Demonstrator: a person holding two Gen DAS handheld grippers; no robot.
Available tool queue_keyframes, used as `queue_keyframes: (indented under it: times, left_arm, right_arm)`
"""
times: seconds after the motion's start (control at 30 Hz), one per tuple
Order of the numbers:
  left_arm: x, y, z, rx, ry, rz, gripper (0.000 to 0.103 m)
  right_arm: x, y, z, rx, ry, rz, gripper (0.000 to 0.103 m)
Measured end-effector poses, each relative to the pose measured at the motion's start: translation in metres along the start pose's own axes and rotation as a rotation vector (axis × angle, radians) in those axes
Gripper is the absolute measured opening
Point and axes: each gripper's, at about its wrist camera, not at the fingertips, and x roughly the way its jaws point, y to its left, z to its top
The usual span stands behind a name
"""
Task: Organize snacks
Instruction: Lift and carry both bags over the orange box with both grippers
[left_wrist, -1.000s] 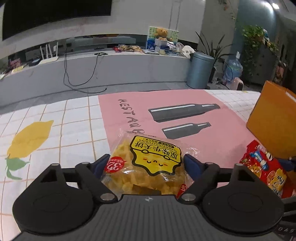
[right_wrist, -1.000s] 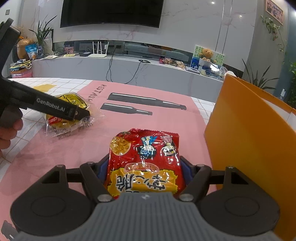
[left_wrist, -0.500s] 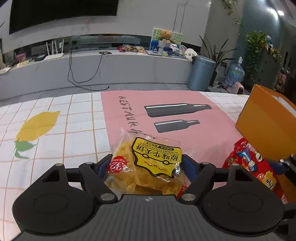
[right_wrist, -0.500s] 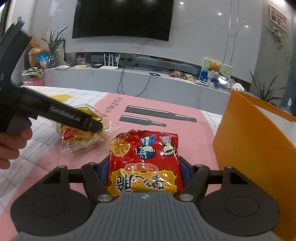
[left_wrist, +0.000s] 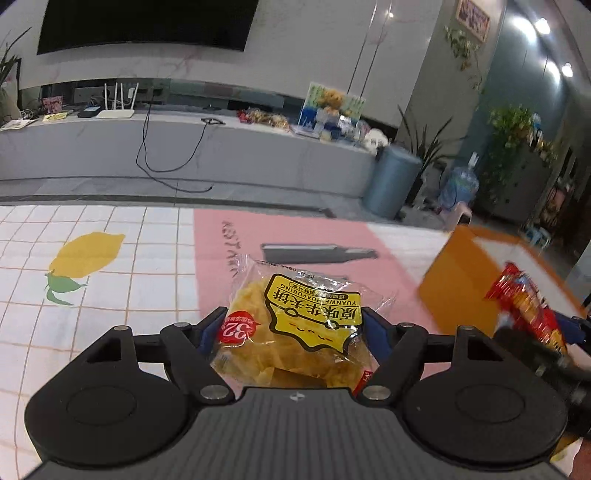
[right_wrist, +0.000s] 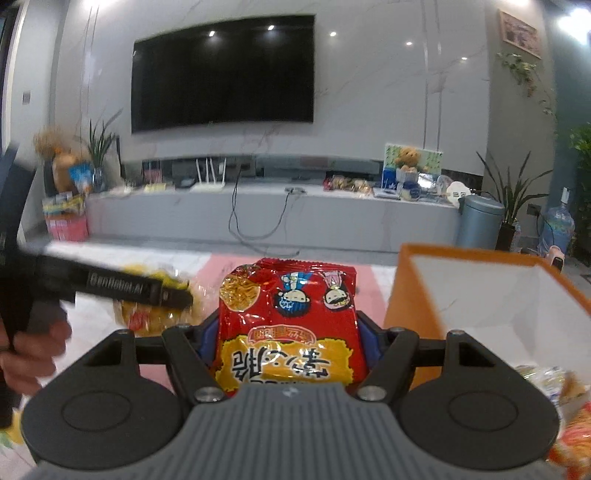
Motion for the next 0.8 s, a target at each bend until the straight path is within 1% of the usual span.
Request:
queue_keyframes:
  times: [0.1, 0.17, 0.27, 0.33, 0.53, 0.67, 0.7, 0.77, 0.8]
  left_arm:
    - [-0.017, -0.011, 0.003, -0.024, -0.033, -0.022, 0.087]
    - [-0.027, -0.017, 0.004, -0.04, -0.048, -0.039, 0.087]
    - [-0.04, -0.028, 0.005, -0.062, -0.066, -0.068, 0.087]
    - [-0.046, -0.038, 0.006, -0.062, -0.075, -0.112, 0.087]
    - [-0.056, -0.078, 0.015, -0.012, -0.11, -0.205, 0.087]
    - [-0.057, -0.101, 0.018, 0.015, -0.13, -0.273, 0.087]
    - [-0.057, -0.107, 0.018, 0.028, -0.135, -0.285, 0.087]
    - [-0.057, -0.116, 0.018, 0.045, -0.14, -0.302, 0.087]
    - [-0.057, -0.12, 0.017, 0.05, -0.14, -0.317, 0.087]
  right_arm:
    - [-0.024, -0.021, 0.018, 0.079, -0.023, 0.0, 0.069]
    - [-0.04, -0.036, 0.027, 0.11, -0.039, -0.009, 0.069]
    - [-0.062, -0.055, 0.035, 0.109, -0.066, -0.04, 0.069]
    - [-0.073, -0.07, 0.038, 0.098, -0.061, -0.064, 0.069]
    - [-0.067, -0.111, 0.044, 0.14, 0.021, -0.086, 0.069]
    - [-0.046, -0.134, 0.042, 0.163, 0.107, -0.11, 0.069]
    - [-0.04, -0.139, 0.041, 0.161, 0.138, -0.12, 0.069]
    - [-0.028, -0.147, 0.039, 0.173, 0.169, -0.147, 0.069]
    - [-0.022, -0.15, 0.038, 0.174, 0.187, -0.148, 0.069]
